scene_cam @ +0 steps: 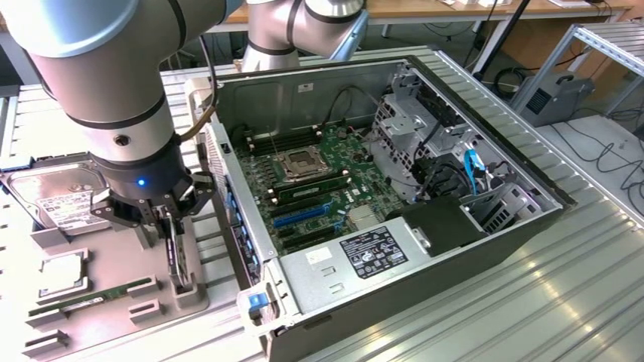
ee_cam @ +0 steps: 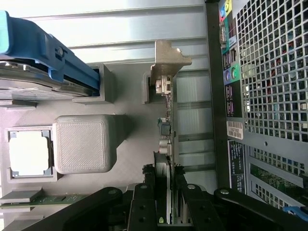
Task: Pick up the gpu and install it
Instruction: 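Pick up the gpu and move the gpu toward the slot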
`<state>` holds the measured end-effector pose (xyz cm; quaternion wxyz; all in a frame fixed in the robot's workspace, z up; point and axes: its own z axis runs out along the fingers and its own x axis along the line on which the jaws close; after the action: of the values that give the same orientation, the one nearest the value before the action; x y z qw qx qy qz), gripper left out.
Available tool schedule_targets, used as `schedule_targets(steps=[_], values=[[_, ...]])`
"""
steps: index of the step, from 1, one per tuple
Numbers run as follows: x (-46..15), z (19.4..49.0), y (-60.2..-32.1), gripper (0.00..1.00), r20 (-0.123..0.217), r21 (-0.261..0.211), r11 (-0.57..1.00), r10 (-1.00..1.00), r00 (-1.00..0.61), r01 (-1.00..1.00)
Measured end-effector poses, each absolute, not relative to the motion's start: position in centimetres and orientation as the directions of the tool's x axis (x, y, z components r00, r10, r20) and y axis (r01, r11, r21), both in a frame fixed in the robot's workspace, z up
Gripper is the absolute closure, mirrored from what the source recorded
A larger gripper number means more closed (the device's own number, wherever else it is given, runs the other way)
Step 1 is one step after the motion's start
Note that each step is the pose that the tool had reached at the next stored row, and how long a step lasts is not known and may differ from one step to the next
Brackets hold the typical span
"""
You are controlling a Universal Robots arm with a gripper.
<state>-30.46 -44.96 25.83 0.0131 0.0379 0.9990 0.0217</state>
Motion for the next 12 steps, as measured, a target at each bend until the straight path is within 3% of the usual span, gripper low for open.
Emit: schedule_targets(steps=[12], values=[[-30.46, 26.29, -44.96, 0.74, -0.024, 0.044, 0.996, 0.076, -0.997, 0.075]])
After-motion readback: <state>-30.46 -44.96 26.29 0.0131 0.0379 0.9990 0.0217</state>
